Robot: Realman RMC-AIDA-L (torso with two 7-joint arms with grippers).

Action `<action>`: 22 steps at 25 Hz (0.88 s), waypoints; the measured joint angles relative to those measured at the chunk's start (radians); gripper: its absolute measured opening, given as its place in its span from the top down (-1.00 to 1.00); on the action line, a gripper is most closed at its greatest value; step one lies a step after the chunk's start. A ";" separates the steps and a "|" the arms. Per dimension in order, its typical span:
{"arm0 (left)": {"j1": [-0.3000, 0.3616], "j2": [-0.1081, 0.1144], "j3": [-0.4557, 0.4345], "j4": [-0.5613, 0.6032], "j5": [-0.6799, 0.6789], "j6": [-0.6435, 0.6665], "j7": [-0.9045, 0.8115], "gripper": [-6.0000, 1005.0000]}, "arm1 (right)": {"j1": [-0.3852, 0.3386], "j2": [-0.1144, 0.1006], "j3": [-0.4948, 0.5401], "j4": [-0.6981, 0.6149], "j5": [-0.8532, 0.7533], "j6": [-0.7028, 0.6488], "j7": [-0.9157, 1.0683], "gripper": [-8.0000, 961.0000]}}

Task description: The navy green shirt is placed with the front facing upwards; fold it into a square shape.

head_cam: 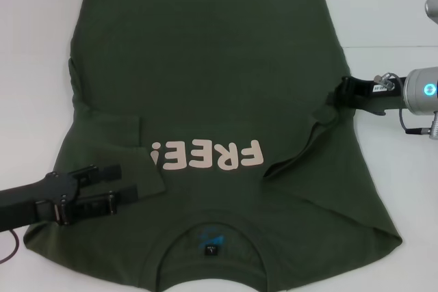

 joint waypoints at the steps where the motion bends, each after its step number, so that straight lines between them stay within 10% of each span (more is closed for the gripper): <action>1: 0.000 -0.001 0.000 -0.001 0.001 0.000 0.000 -0.77 | -0.003 0.000 0.000 0.000 0.009 0.002 0.000 0.98; 9: -0.005 -0.002 0.001 -0.022 0.004 0.004 -0.012 -0.77 | -0.044 -0.004 0.000 0.001 0.123 0.014 -0.050 0.98; 22: -0.008 -0.002 -0.005 -0.025 -0.004 0.000 -0.013 -0.77 | -0.082 -0.001 0.001 0.002 0.261 0.014 -0.132 0.40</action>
